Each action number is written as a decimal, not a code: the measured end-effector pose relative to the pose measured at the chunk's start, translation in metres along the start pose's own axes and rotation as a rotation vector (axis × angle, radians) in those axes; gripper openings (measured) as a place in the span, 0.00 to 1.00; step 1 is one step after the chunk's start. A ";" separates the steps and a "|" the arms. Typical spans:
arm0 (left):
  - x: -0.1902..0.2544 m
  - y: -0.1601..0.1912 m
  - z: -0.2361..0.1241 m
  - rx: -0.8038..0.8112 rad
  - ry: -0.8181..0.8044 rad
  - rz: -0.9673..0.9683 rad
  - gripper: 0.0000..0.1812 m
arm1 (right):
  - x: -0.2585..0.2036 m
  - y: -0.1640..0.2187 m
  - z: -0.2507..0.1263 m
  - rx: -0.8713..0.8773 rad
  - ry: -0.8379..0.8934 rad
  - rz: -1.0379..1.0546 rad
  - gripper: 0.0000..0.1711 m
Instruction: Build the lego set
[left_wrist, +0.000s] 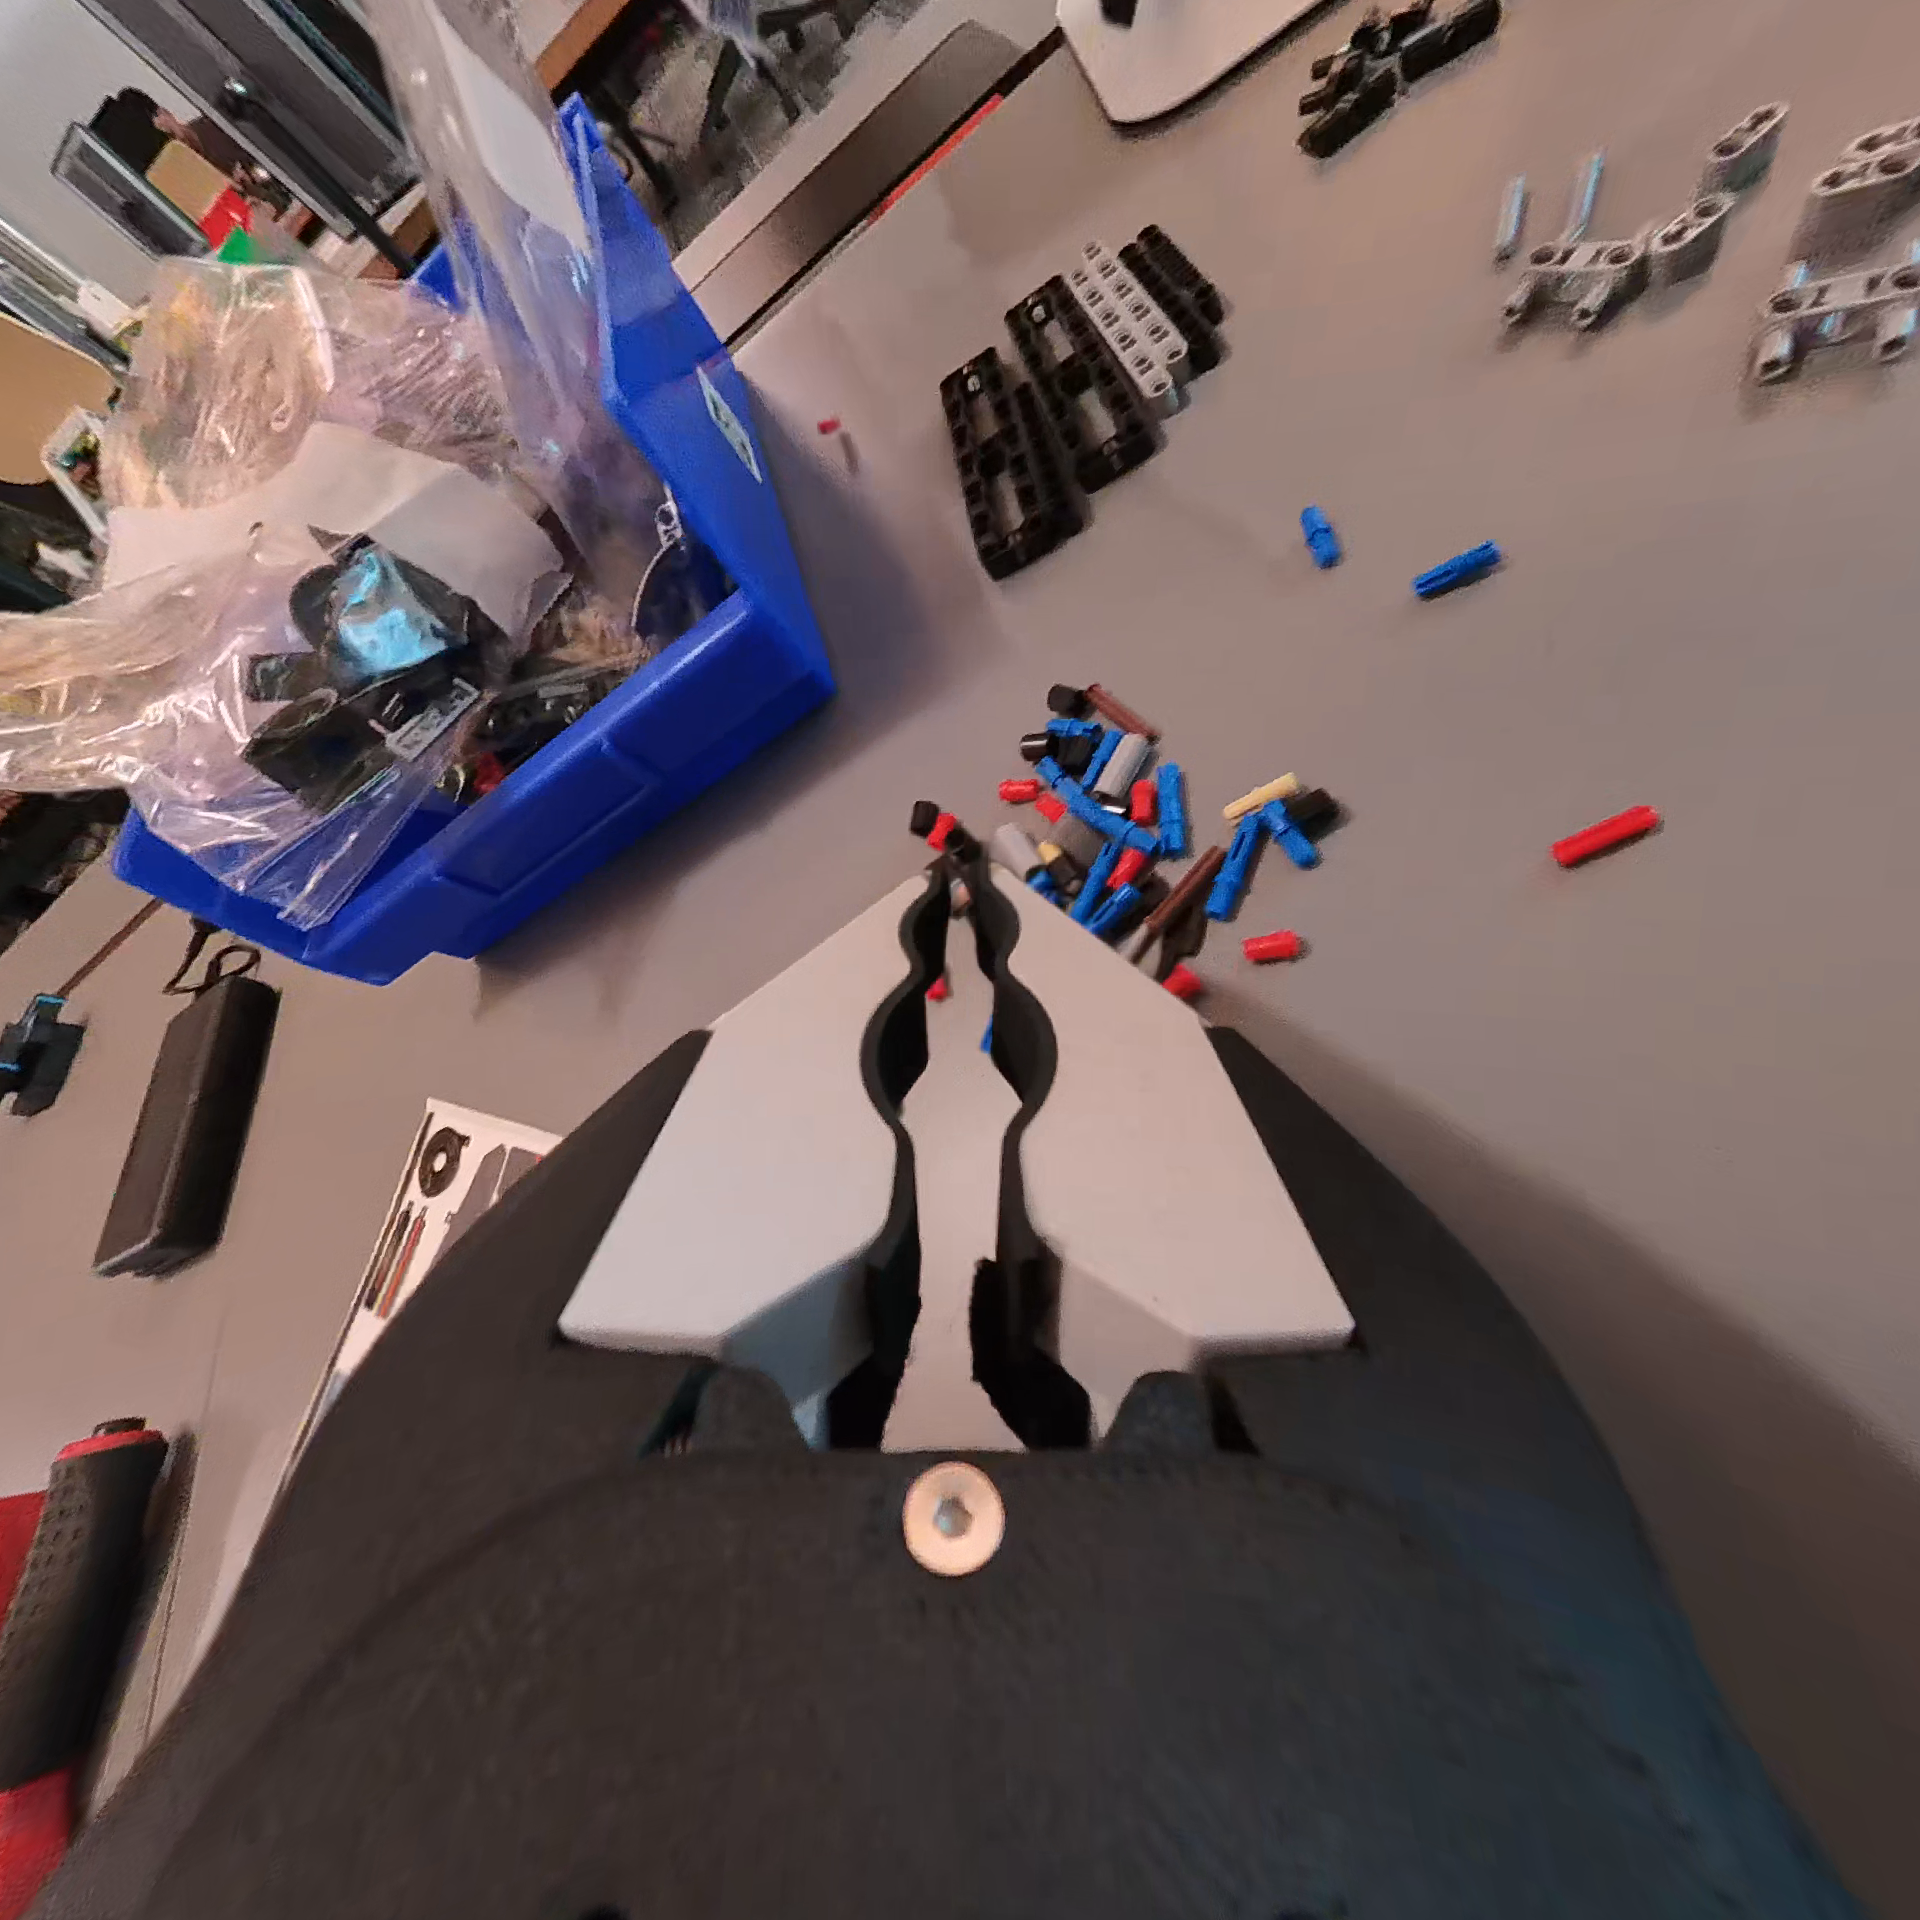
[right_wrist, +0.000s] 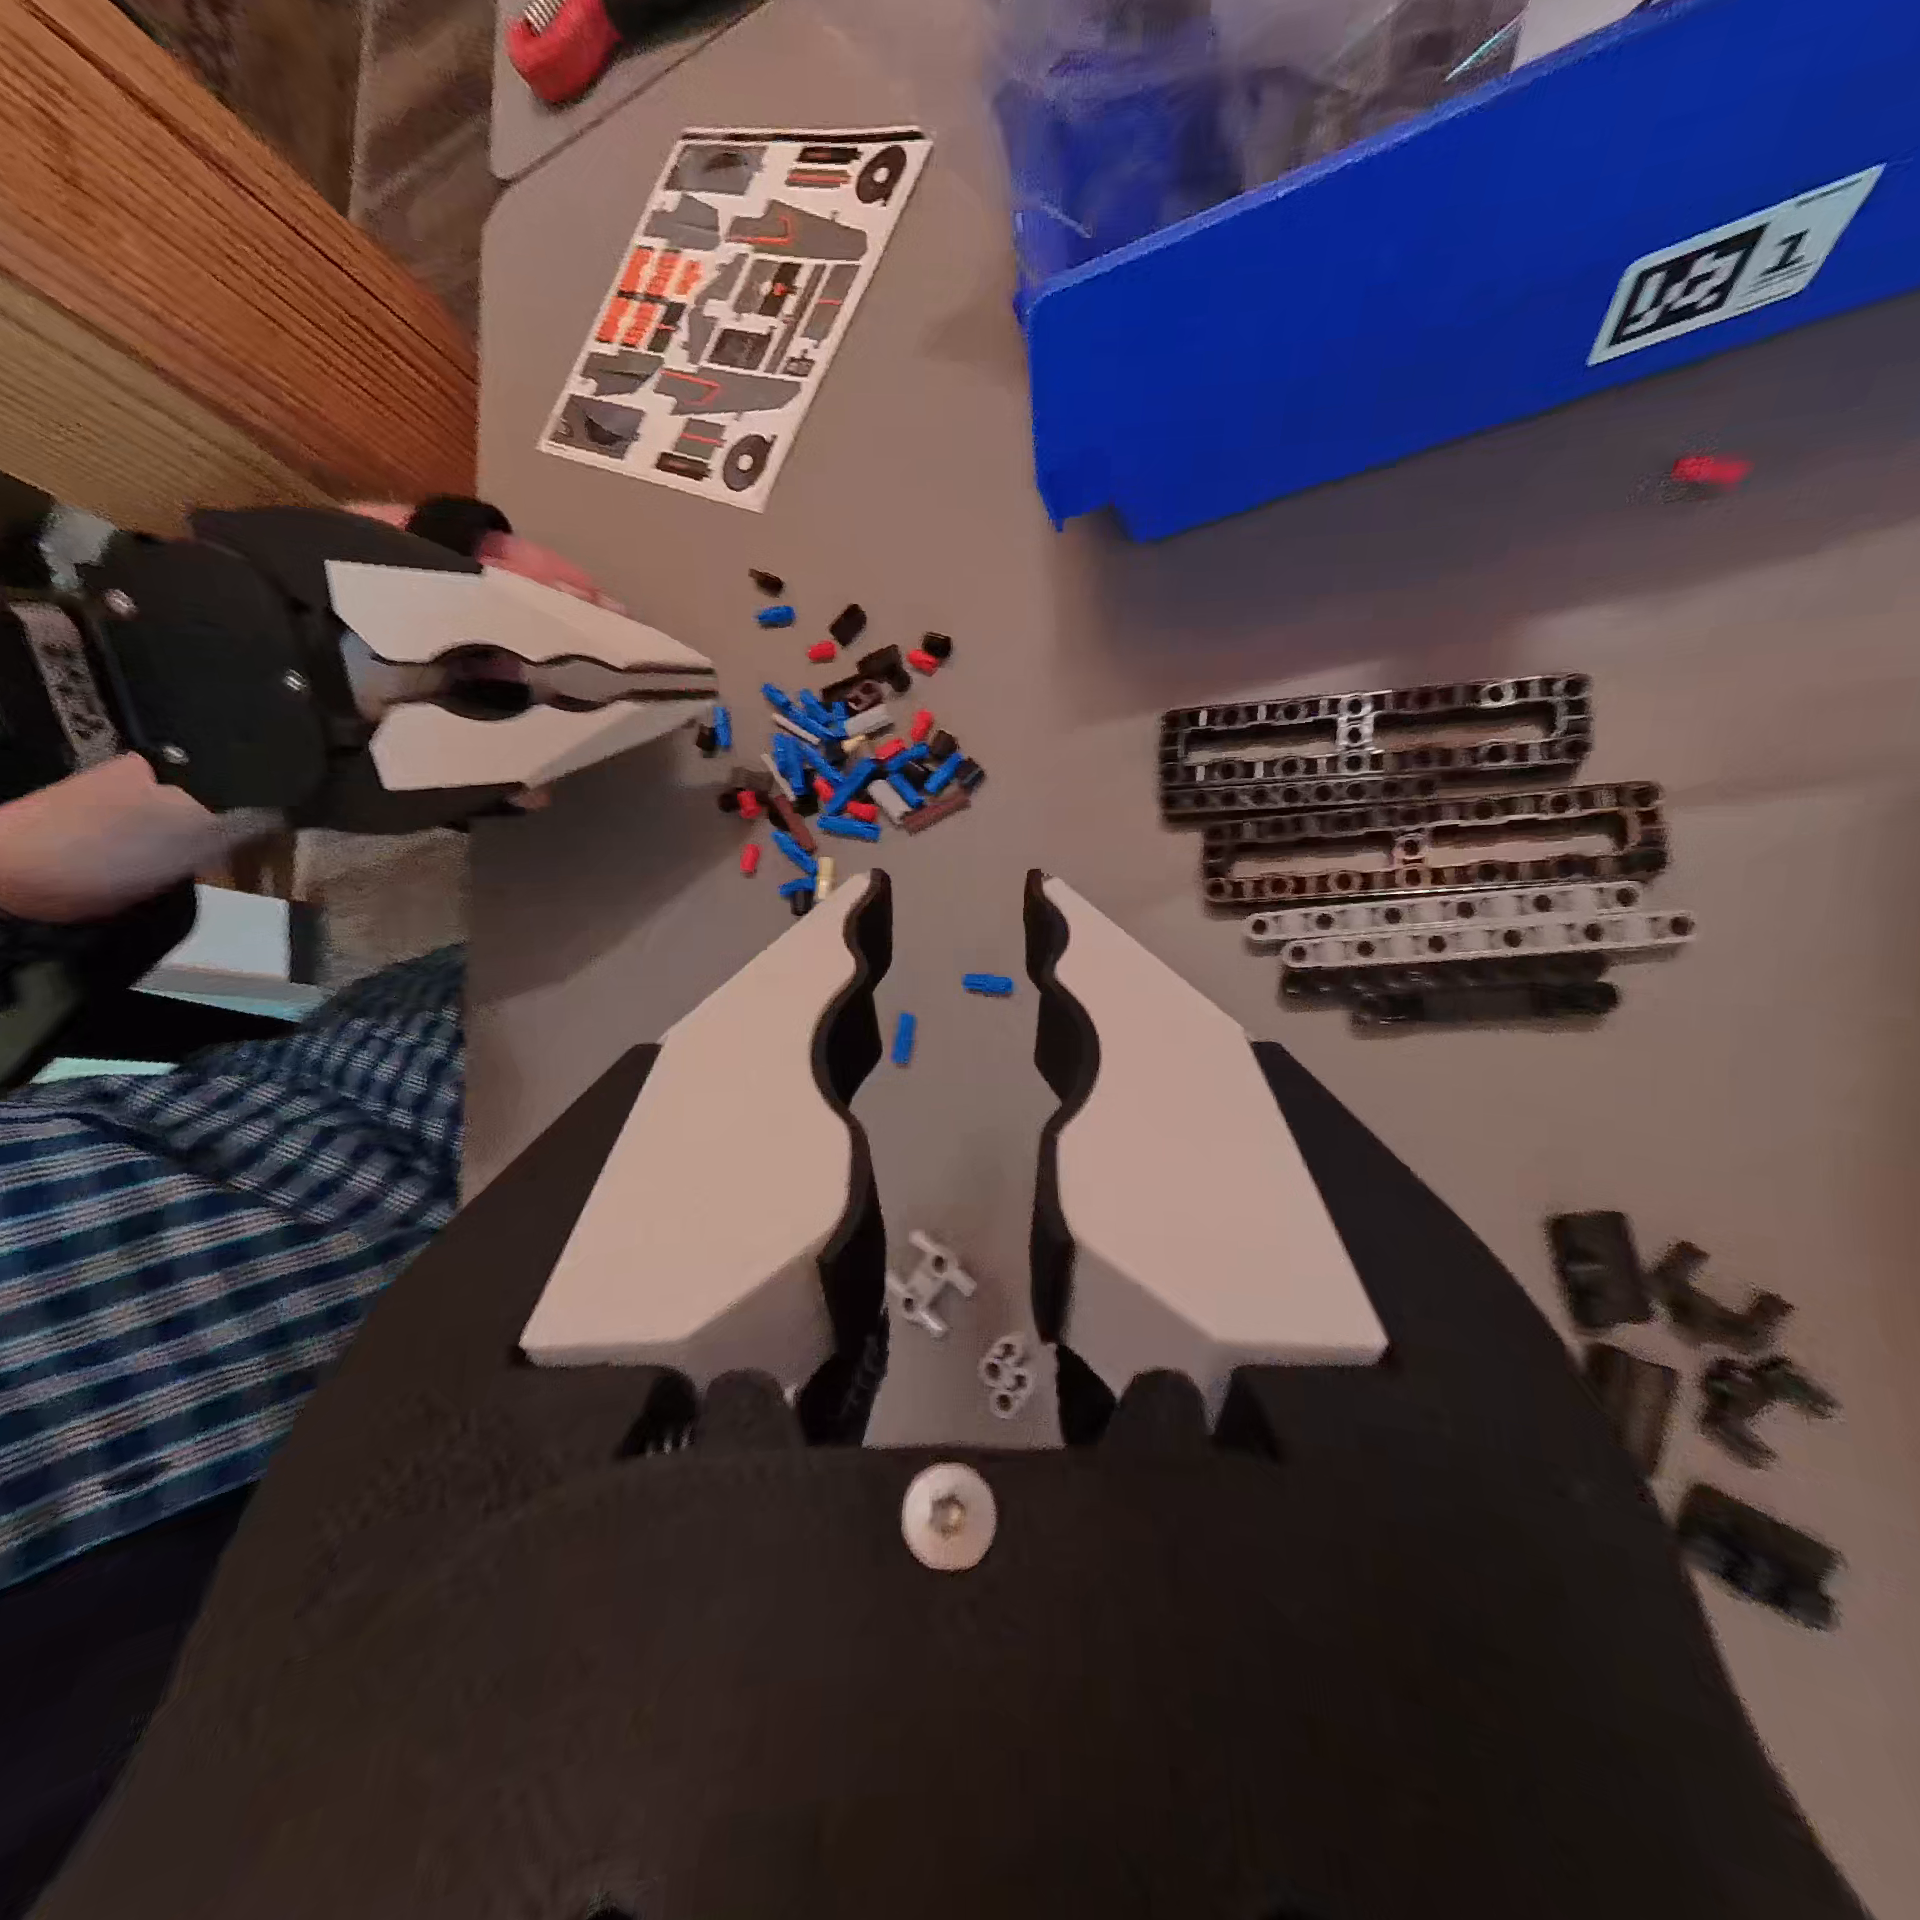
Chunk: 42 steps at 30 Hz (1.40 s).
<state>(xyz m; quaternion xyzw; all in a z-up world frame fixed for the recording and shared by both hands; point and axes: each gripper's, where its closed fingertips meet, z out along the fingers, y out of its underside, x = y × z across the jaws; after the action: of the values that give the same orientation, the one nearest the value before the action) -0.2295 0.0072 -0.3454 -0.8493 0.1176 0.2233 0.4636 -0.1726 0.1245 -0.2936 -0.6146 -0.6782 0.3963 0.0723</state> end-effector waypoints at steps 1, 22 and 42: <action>-0.003 0.002 -0.001 -0.001 -0.005 -0.003 0.01 | 0.007 -0.001 -0.001 -0.001 0.031 -0.022 0.14; -0.071 0.053 0.000 -0.002 -0.114 -0.095 0.01 | 0.182 -0.070 0.079 -0.137 0.609 -0.266 0.34; -0.077 0.054 -0.002 0.027 -0.088 -0.129 0.01 | 0.196 -0.076 0.101 -0.035 0.305 -0.312 0.15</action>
<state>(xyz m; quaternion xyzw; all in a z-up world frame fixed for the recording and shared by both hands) -0.3179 -0.0245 -0.3468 -0.8382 0.0453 0.2286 0.4930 -0.3365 0.2594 -0.3910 -0.5563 -0.7529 0.2709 0.2240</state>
